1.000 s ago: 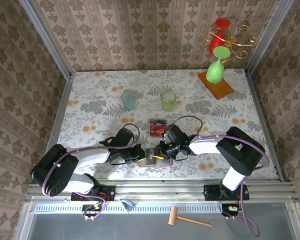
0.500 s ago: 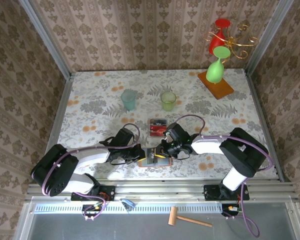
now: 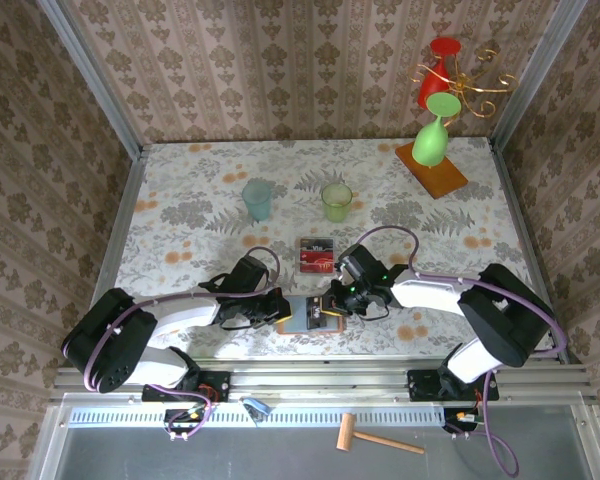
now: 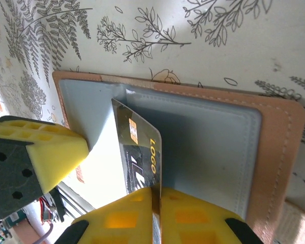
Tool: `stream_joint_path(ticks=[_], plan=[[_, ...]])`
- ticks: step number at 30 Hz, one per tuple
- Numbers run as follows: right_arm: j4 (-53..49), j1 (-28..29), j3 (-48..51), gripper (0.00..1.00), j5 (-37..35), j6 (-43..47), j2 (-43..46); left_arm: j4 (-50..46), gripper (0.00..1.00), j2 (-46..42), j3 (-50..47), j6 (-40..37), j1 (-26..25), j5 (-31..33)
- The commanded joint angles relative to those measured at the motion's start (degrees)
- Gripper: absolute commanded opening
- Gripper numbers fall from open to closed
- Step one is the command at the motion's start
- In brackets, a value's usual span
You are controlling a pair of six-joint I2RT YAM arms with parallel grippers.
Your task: Take the credit cards out of the card holder
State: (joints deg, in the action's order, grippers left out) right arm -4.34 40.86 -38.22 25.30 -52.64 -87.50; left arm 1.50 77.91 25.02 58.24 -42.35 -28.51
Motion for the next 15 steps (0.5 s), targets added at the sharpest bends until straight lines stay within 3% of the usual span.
stream_joint_path(ticks=[1,15], plan=[[-7.0,-0.4,-1.7,0.09,-3.8,2.5,1.3,-3.6,0.03,-0.1,0.2,-0.6,-0.4,1.2],[-7.4,0.2,-3.4,0.09,-3.5,2.3,1.5,-2.8,0.03,-0.7,0.3,0.1,-0.7,1.0]])
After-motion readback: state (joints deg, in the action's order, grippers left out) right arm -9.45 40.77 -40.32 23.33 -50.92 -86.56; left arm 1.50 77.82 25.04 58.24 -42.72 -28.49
